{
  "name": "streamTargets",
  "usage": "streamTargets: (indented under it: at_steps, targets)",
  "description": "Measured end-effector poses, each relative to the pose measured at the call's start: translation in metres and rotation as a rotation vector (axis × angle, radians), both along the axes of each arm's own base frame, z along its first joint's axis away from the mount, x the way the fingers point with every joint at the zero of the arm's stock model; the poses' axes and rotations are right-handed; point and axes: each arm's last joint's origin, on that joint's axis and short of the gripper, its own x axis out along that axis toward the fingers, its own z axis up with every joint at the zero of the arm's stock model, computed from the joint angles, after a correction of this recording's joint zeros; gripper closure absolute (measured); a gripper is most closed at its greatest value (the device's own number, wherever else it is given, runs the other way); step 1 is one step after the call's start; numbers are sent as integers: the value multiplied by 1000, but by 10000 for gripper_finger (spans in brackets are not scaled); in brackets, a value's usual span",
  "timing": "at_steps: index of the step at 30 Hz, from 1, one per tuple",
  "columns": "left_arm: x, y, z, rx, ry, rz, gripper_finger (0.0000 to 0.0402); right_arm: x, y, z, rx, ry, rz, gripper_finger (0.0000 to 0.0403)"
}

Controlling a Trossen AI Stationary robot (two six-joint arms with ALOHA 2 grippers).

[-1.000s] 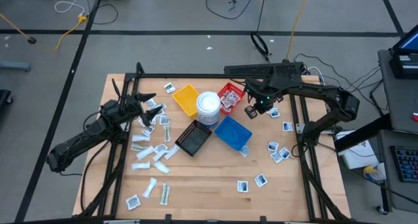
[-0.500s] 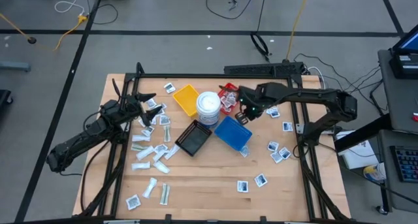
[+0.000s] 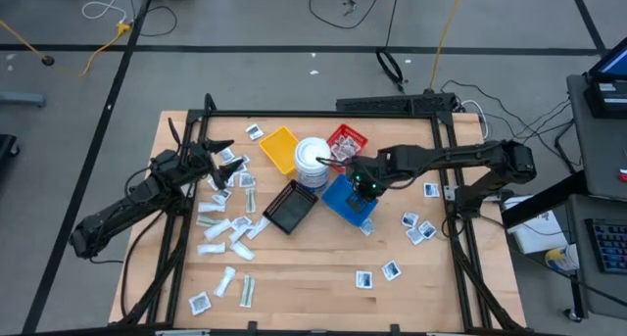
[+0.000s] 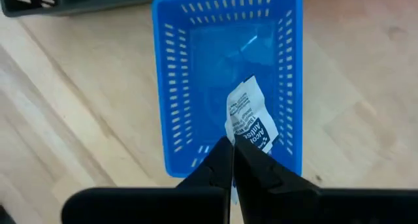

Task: Pick & Place First Aid Supplies
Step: Put the alcohol pad into the blue bin

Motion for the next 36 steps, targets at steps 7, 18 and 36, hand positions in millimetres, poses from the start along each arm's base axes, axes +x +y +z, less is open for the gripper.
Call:
streamTargets:
  at_steps: [7, 18, 36]
  targets:
    - [0, 0, 0, 0, -1, 0, 9, 14, 7, -20, -76, 43, 72, 403]
    - [0, 0, 0, 0, 0, 0, 9, 36, 18, -67, -129, 161, 207, 403]
    - [0, 0, 0, 0, 0, 0, 9, 38, 27, -82, -123, 215, 277, 256]
